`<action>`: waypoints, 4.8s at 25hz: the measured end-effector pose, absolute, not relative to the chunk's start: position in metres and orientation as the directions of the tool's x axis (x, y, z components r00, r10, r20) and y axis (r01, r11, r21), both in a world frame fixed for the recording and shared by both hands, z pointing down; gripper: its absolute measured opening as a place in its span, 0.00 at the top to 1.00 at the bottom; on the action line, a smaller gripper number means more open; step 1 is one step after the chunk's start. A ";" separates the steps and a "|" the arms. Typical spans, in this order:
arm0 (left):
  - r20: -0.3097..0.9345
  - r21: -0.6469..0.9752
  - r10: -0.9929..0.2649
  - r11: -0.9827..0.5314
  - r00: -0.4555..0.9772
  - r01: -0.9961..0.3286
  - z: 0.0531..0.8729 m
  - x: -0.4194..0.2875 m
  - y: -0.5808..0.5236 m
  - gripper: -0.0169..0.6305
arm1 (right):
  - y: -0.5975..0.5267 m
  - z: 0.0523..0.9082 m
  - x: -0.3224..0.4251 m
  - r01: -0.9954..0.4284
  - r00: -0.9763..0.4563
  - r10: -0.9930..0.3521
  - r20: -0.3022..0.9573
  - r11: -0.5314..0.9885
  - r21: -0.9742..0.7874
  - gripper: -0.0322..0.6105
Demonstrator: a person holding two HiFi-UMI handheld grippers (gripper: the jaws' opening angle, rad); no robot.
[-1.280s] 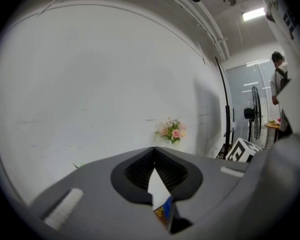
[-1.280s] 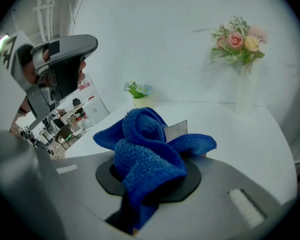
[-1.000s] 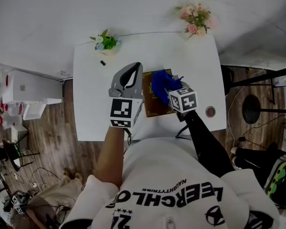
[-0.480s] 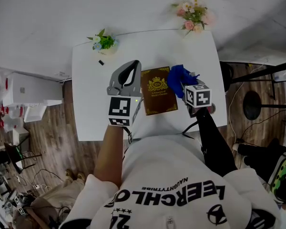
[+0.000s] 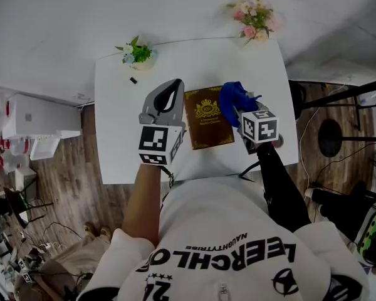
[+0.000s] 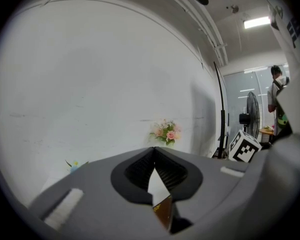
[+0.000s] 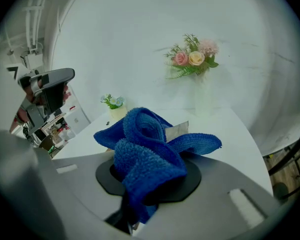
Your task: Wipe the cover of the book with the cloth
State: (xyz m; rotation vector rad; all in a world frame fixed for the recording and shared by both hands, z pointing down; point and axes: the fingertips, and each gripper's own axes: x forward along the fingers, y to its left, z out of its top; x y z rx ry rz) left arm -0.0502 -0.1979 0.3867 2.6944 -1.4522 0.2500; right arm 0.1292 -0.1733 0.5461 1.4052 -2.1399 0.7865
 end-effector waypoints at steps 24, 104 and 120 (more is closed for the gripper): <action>0.188 -0.010 -0.787 -0.600 0.588 -0.800 0.407 -0.086 -0.159 0.88 | -0.134 0.570 -0.017 -0.848 -0.493 -0.533 0.687 0.469 -0.245 0.81; 0.169 -0.061 -0.892 -0.433 0.419 -0.899 0.400 -0.038 -0.117 0.89 | -0.106 0.582 0.084 -0.851 -0.486 -0.526 0.698 0.465 -0.243 0.81; 0.154 -0.015 -0.857 -0.500 0.492 -0.866 0.400 -0.021 -0.124 0.89 | -0.101 0.580 0.150 -0.947 -0.297 -0.612 0.733 0.286 -0.144 0.81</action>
